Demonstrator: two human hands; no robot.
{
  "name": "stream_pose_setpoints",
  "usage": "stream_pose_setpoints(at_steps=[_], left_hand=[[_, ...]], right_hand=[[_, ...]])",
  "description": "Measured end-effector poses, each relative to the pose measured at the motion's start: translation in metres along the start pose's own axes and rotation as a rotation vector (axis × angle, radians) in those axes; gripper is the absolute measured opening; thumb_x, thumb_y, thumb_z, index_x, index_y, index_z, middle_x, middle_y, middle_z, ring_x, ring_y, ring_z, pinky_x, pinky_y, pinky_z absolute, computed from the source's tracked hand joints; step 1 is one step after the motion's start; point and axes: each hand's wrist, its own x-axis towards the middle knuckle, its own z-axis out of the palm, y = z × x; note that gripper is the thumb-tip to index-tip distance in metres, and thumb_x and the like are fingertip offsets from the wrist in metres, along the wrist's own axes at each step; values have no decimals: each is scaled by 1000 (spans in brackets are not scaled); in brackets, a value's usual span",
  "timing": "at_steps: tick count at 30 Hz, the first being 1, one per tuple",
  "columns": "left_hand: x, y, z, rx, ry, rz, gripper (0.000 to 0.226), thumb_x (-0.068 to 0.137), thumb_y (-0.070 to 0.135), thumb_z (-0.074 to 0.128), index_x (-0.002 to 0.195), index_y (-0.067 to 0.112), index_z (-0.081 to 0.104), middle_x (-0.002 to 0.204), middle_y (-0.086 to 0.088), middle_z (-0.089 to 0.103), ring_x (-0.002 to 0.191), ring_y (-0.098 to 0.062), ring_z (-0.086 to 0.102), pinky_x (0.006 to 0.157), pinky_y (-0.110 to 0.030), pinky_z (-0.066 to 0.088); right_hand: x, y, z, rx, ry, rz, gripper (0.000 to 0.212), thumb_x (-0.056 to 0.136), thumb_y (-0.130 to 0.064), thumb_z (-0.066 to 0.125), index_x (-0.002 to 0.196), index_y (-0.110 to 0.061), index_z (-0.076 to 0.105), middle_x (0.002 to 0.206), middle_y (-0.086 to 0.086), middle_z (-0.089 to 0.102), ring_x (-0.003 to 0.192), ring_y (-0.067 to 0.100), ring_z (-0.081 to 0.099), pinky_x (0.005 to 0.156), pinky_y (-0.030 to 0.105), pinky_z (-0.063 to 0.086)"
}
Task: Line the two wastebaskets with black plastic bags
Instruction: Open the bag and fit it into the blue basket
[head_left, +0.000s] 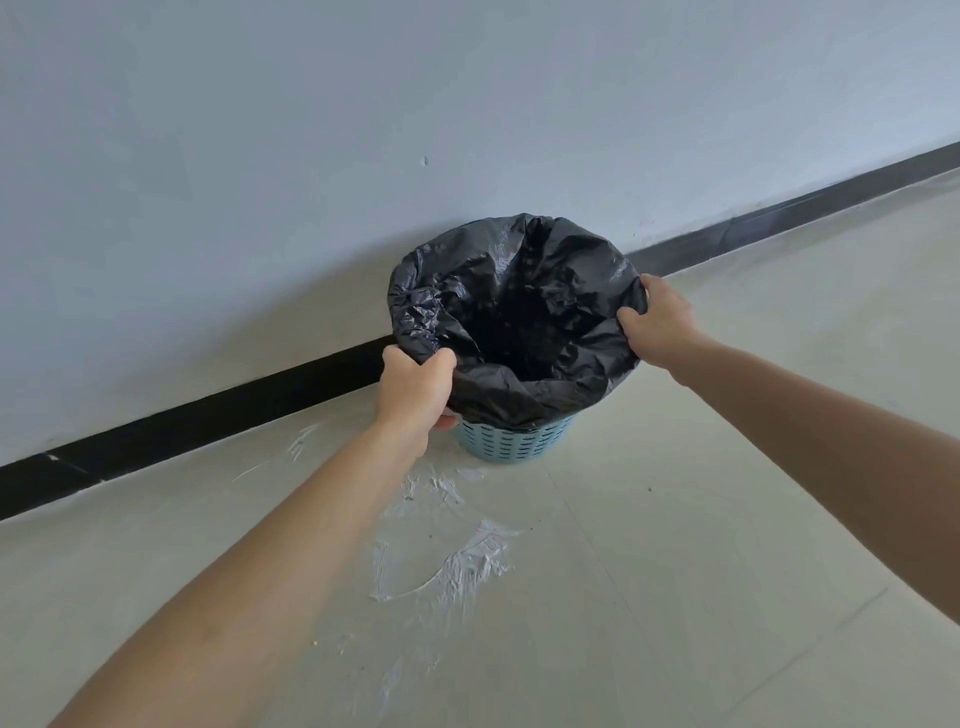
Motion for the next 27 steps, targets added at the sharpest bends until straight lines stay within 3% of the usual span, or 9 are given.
stream_pose_setpoints(at_steps=[3, 6, 8, 9, 12, 15, 19, 22, 27], left_hand=[[5, 1, -16, 182, -96, -32, 66, 77, 68, 44, 118, 16, 49, 99, -4, 70, 62, -17, 73, 48, -26, 46], [19, 8, -28, 263, 9, -47, 103, 71, 87, 28, 140, 11, 37, 128, -13, 59, 101, -30, 67, 70, -40, 55], [30, 8, -34, 354, 167, 156, 88, 82, 70, 44, 148, 15, 26, 147, -11, 41, 129, -33, 45, 100, -49, 43], [33, 9, -35, 376, 159, 289, 76, 86, 52, 52, 148, 18, 24, 150, -7, 38, 134, -31, 40, 104, -47, 38], [40, 7, -33, 304, -109, 398, 77, 84, 3, 51, 148, 32, 23, 147, 0, 41, 125, -28, 49, 98, -42, 47], [37, 6, -30, 154, -180, 300, 82, 83, -3, 50, 147, 39, 21, 135, 9, 45, 119, -21, 51, 93, -41, 51], [27, -3, -23, -141, -108, 59, 43, 92, 38, 49, 133, 26, 47, 121, 0, 62, 110, -24, 60, 95, -45, 50], [21, -10, -24, -219, -235, -106, 54, 86, 72, 35, 120, 34, 55, 110, 4, 68, 100, -19, 65, 86, -39, 54], [37, -9, -33, -232, -290, -77, 80, 76, 86, 24, 131, 36, 54, 123, 4, 65, 112, -20, 60, 99, -50, 45]], right_hand=[[3, -1, -3, -31, -33, -21, 37, 90, -14, 43, 125, -21, 51, 110, 11, 61, 100, 34, 57, 84, 45, 54], [4, -2, -3, -35, -47, -48, 43, 90, -9, 42, 129, -26, 50, 111, 8, 60, 100, 32, 56, 83, 40, 52], [5, -3, -4, -47, -70, -69, 46, 90, -7, 41, 130, -27, 50, 112, 8, 61, 100, 33, 57, 85, 42, 53], [5, -4, -4, -54, -88, -79, 47, 90, -7, 41, 132, -28, 49, 113, 8, 61, 101, 33, 57, 86, 44, 53], [5, -5, -5, -96, -133, -133, 49, 93, -8, 41, 136, -28, 47, 118, 8, 62, 105, 34, 57, 91, 48, 52], [7, -6, -6, -159, -123, -181, 45, 94, -8, 42, 136, -23, 47, 123, 12, 61, 110, 37, 55, 95, 49, 48], [9, -2, -4, -95, -112, -126, 43, 98, -18, 42, 141, -23, 44, 129, 9, 58, 117, 34, 52, 100, 47, 45], [6, 1, -3, 27, -122, -95, 37, 99, -22, 39, 133, -28, 50, 117, 3, 61, 110, 29, 56, 94, 40, 47], [6, 1, -3, 88, -160, -97, 35, 99, -19, 38, 130, -28, 52, 115, 2, 62, 107, 26, 56, 89, 37, 47]])
